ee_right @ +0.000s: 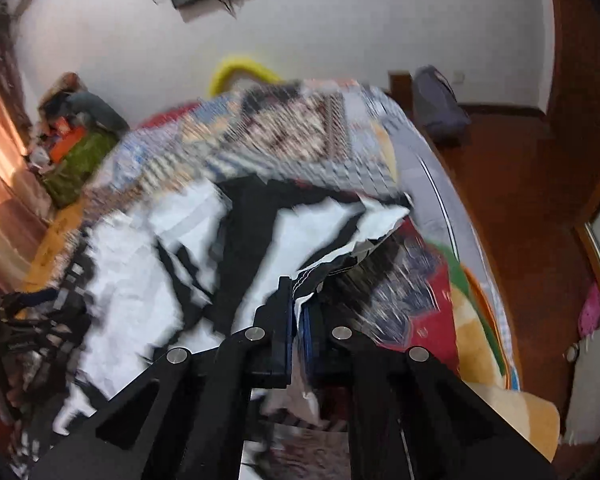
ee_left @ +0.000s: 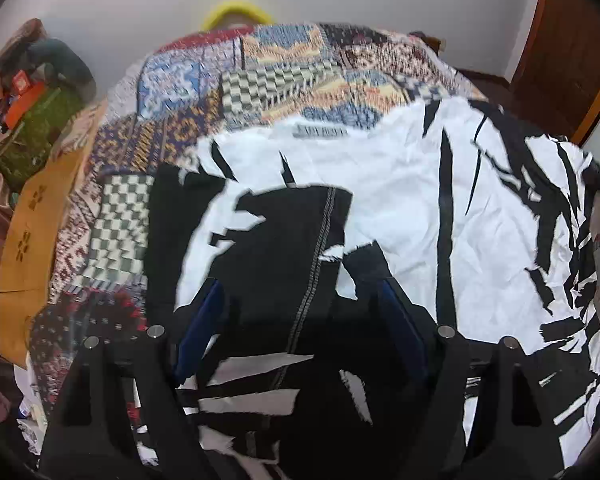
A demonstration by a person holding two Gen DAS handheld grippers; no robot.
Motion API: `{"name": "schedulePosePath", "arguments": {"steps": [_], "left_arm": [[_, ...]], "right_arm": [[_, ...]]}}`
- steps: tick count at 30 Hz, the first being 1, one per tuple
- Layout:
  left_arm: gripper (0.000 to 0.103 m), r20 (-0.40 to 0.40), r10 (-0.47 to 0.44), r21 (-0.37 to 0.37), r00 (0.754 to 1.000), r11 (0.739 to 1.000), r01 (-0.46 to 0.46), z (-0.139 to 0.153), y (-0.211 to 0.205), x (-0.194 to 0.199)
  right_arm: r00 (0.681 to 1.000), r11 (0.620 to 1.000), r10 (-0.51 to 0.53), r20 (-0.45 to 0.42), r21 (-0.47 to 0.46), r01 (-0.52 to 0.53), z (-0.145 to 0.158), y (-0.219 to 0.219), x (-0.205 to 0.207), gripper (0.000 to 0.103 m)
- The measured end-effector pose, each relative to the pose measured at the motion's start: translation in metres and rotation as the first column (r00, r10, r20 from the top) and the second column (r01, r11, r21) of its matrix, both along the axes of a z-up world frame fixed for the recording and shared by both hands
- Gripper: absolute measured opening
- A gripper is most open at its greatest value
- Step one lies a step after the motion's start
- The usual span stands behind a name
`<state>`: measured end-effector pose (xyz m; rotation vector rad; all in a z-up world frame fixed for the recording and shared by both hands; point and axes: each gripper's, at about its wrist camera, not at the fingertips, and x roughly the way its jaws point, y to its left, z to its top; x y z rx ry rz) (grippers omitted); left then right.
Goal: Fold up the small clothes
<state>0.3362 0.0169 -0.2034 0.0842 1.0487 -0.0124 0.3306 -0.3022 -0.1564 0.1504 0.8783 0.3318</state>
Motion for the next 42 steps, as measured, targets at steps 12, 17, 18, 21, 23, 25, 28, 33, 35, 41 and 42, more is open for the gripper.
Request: {"name": "schedulePosePath", "arguments": {"steps": [12,17,18,21,23,25,28,33,35,41,42], "left_arm": [[0.079,0.089,0.026,-0.035,0.996,0.999,-0.023,0.043,0.028,-0.028],[0.079,0.089,0.029,-0.015,0.996,1.0,-0.028,0.044,0.039,-0.038],[0.079,0.085,0.03,-0.013,0.996,1.0,-0.029,0.043,0.04,-0.04],[0.079,0.076,0.035,-0.014,0.997,0.999,-0.034,0.041,0.042,-0.041],[0.079,0.065,0.038,-0.027,0.997,0.999,-0.037,0.038,0.041,-0.038],[0.079,0.053,0.039,-0.048,0.998,0.998,-0.036,0.036,0.037,-0.034],[0.079,0.041,0.026,-0.083,0.999,0.996,-0.023,0.035,0.024,-0.025],[0.079,0.017,-0.022,-0.139,1.0,0.99,0.024,0.031,-0.01,-0.004],[0.079,0.004,-0.042,-0.152,0.999,0.987,0.042,0.027,-0.023,0.003],[0.07,-0.067,-0.105,-0.158,0.992,0.983,0.093,-0.001,-0.065,0.024],[0.068,-0.081,-0.109,-0.157,0.991,0.983,0.095,-0.007,-0.071,0.027]], "right_arm": [[0.961,0.964,0.266,0.071,-0.038,-0.264,0.024,0.12,-0.014,0.004],[0.942,0.942,0.333,-0.051,-0.029,-0.335,-0.019,0.153,-0.017,0.005],[0.939,0.94,0.335,-0.071,-0.037,-0.338,-0.027,0.157,-0.018,0.008],[0.935,0.935,0.333,-0.122,-0.088,-0.344,-0.039,0.163,-0.019,0.012],[0.927,0.925,0.351,-0.132,-0.101,-0.365,-0.037,0.161,-0.022,0.022],[0.925,0.922,0.364,-0.111,-0.1,-0.374,-0.028,0.156,-0.026,0.034],[0.931,0.925,0.36,-0.055,-0.105,-0.364,-0.01,0.144,-0.032,0.042],[0.954,0.949,0.299,0.006,-0.103,-0.297,0.007,0.105,-0.033,0.042],[0.962,0.955,0.274,0.014,-0.119,-0.27,0.006,0.095,-0.031,0.042],[0.976,0.968,0.215,-0.044,-0.121,-0.218,-0.02,0.067,-0.022,0.042],[0.974,0.968,0.218,-0.054,-0.115,-0.223,-0.024,0.064,-0.023,0.042]]}}
